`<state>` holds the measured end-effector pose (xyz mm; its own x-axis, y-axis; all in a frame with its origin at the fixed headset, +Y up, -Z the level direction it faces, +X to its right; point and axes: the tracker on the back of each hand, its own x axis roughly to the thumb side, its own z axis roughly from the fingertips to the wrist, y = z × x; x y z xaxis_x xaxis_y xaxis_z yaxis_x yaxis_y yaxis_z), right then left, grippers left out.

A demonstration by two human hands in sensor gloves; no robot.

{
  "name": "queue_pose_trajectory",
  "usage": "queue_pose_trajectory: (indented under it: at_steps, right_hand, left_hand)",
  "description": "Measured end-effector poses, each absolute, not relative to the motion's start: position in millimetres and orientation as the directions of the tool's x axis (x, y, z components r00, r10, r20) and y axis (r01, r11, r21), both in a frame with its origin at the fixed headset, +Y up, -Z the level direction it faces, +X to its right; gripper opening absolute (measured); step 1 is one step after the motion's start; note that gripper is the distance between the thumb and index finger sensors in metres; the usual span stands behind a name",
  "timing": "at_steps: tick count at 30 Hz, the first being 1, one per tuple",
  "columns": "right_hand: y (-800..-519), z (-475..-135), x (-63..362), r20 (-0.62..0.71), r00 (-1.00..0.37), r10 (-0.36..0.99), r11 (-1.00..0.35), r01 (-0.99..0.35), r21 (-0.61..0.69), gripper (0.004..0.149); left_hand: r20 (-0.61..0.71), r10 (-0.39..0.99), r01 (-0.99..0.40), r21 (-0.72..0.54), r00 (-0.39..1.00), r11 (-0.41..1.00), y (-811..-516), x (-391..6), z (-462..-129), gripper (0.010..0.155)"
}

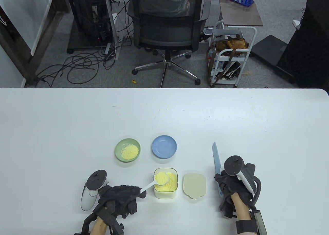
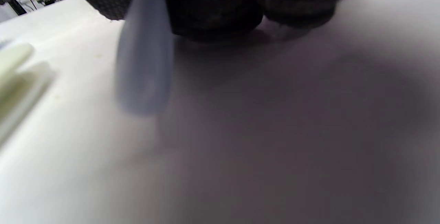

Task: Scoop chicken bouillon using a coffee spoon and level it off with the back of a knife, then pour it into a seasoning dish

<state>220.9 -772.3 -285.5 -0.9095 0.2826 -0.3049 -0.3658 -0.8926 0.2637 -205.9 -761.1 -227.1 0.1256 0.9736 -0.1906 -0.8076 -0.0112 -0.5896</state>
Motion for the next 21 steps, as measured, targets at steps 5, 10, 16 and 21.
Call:
queue_pose_trajectory:
  at_steps: [5,10,16,21]
  right_hand:
    - [-772.5,-286.1,227.8,-0.361,-0.903,0.231,-0.906,-0.335,0.26,0.04]
    - [-770.5,-280.3,232.1,-0.352,-0.91,0.217,-0.938,-0.295,0.184,0.049]
    - [-756.8,-263.0,227.4,-0.255,-0.93,0.265,-0.962,-0.273,-0.003,0.065]
    - [-756.0,-246.3,217.3,-0.127,-0.952,0.279,-0.96,-0.275,-0.052,0.073]
  left_hand:
    - [-0.191,0.974,-0.808,-0.59,0.125,-0.012,-761.3,-205.9,-227.2,0.049]
    - [-0.192,0.974,-0.804,-0.595,0.122,-0.016,-761.5,-205.3,-227.1,0.049]
    - [-0.193,0.974,-0.806,-0.591,0.123,-0.015,-761.7,-205.3,-227.1,0.049]
    - [-0.192,0.976,-0.803,-0.595,0.108,-0.028,-761.3,-204.9,-227.0,0.049]
